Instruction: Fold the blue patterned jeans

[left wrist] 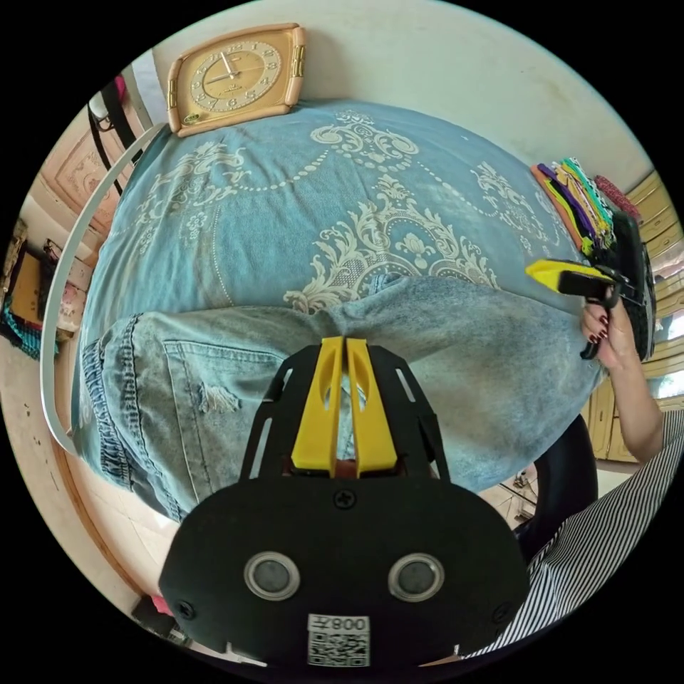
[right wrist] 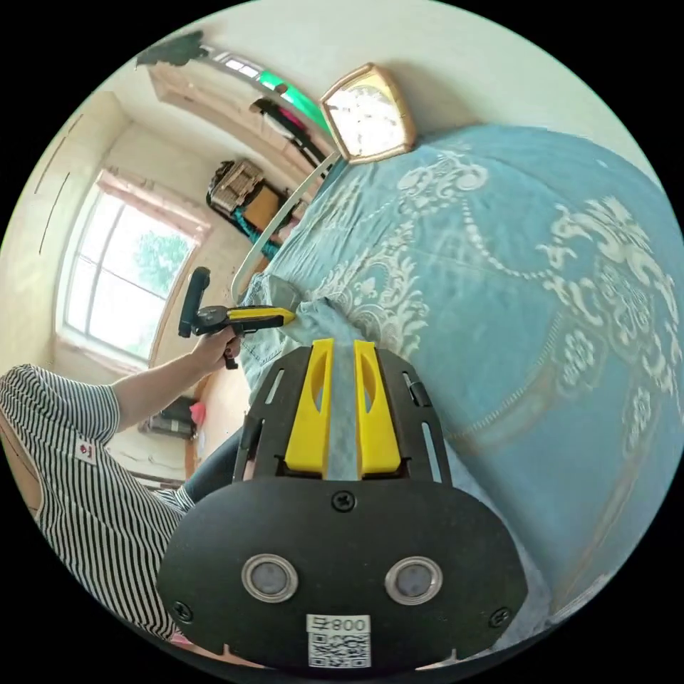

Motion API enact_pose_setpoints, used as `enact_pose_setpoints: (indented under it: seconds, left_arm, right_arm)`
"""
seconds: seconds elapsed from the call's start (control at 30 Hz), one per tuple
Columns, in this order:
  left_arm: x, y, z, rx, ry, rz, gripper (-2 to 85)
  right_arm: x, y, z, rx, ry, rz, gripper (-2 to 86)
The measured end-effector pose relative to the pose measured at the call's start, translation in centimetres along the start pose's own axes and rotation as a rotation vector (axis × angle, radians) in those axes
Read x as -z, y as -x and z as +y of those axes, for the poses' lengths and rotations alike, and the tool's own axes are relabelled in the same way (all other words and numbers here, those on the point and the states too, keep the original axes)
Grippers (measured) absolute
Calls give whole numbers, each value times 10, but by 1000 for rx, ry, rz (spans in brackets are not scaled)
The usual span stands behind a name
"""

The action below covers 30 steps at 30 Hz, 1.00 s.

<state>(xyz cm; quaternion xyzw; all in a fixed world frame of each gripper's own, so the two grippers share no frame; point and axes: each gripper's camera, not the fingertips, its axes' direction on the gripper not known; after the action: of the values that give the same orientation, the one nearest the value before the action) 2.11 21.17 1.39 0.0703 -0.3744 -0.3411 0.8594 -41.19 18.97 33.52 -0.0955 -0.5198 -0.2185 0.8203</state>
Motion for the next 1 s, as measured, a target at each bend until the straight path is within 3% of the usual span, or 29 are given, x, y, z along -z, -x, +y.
enact_pose_setpoints:
  seconds: [0.13,0.23,0.33,0.57,0.8,1.0]
  left_arm:
    - [13,23,-3,-4,-13,52,25]
    - [32,40,-9,-50,-88,158,58]
    - [41,59,-26,-97,-115,305,87]
    - [12,81,-65,-190,137,295,58]
    - [55,118,-64,-124,-38,411,26]
    - [61,133,-73,-130,1,329,20]
  right_arm:
    - [-91,36,-68,183,192,90,67]
    - [-131,43,-84,176,273,54,58]
    - [-139,55,-80,184,202,62,40]
    - [-162,72,-85,138,140,81,45]
    - [-162,113,-79,180,8,101,34]
    - [-235,130,-69,224,282,-21,14]
